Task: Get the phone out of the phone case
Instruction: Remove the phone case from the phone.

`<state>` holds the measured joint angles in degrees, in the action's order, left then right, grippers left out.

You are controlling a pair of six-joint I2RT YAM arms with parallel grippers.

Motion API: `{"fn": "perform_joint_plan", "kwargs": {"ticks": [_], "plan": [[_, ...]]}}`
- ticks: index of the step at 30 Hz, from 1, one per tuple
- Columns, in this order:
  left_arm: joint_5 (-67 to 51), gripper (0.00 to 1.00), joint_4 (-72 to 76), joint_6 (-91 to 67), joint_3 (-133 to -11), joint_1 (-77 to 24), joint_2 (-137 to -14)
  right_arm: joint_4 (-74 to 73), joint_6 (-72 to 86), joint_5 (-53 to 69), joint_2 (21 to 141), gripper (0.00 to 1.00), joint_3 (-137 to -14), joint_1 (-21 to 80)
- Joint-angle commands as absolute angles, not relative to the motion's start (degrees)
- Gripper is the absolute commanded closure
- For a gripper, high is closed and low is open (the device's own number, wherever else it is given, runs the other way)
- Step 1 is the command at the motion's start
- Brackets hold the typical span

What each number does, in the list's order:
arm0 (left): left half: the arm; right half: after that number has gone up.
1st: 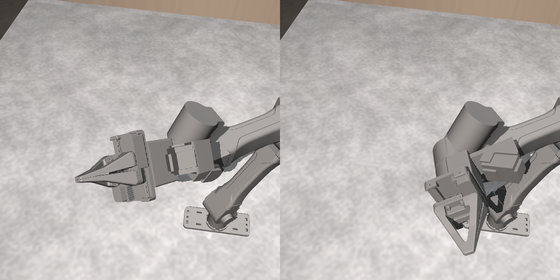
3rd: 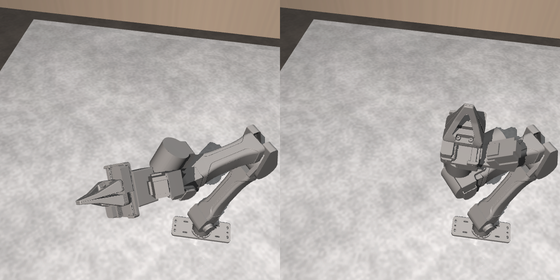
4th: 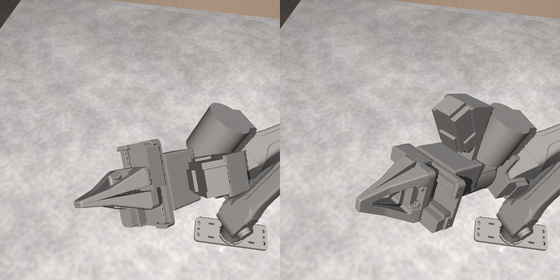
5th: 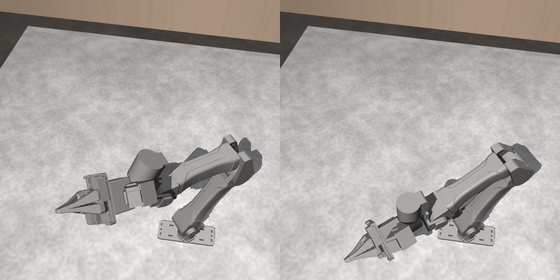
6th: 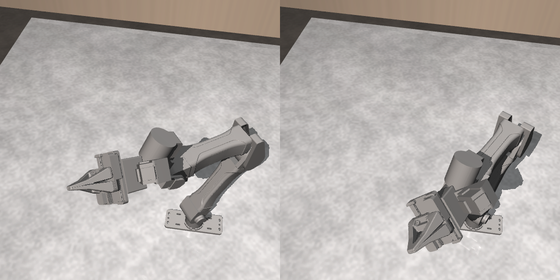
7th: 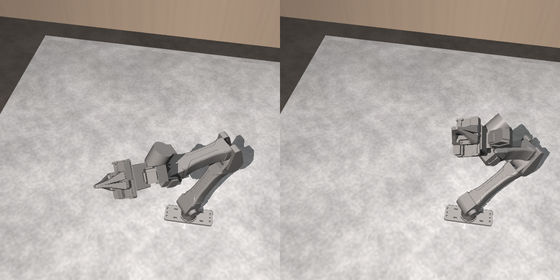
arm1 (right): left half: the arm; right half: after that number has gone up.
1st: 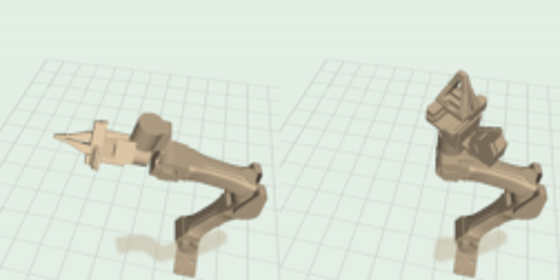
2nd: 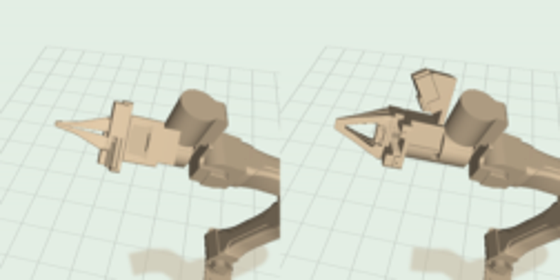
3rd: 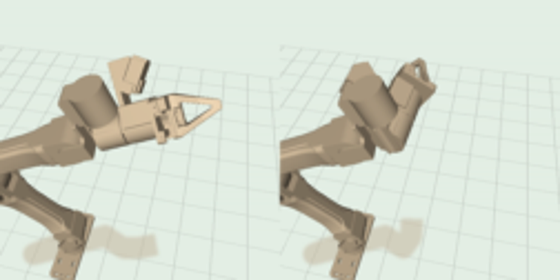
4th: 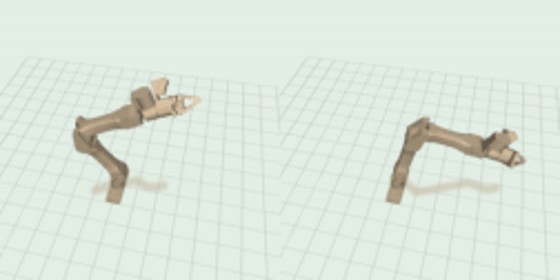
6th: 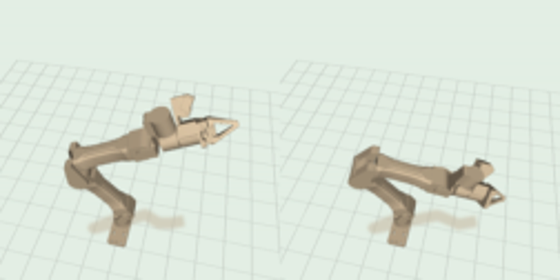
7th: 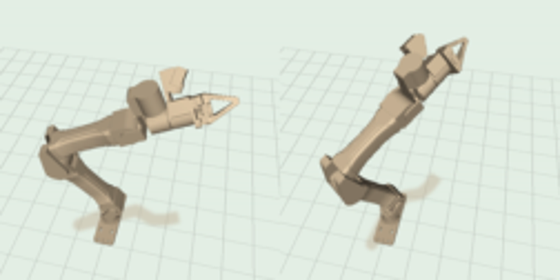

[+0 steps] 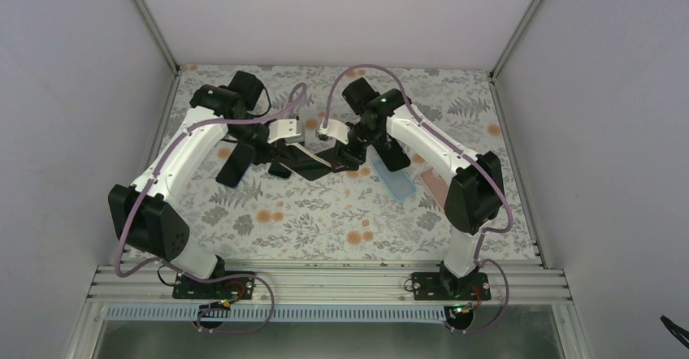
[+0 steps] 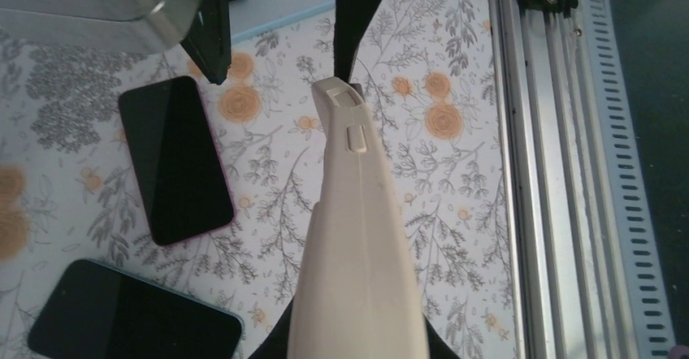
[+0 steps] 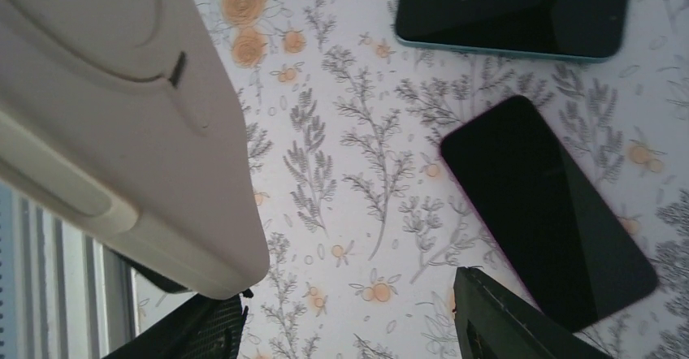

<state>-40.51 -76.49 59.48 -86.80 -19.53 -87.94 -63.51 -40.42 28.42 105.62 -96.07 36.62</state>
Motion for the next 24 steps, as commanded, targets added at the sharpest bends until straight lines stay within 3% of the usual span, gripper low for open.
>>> {"fn": "perform_joint_plan", "kwargs": {"ticks": [1, 9, 19, 24], "plan": [[-53.6, 0.98, -77.9, 62.4, -87.4, -21.7, -86.2, -54.3, -36.5, 25.5, 107.5, 0.36, -100.9, 35.2], [-58.4, 0.98, -77.8, 64.2, -88.0, -22.5, -87.0, -54.6, -36.3, 27.3, 108.6, 0.35, -103.2, 34.6], [-69.0, 0.98, -77.8, 64.0, -97.0, -21.7, -98.4, -50.2, -32.2, 31.8, 106.1, 0.30, -103.5, 41.0], [-70.5, 0.98, -77.8, 64.2, -101.9, -21.6, -101.2, -50.0, -31.0, 39.7, 106.1, 0.28, -106.9, 41.2]]}}
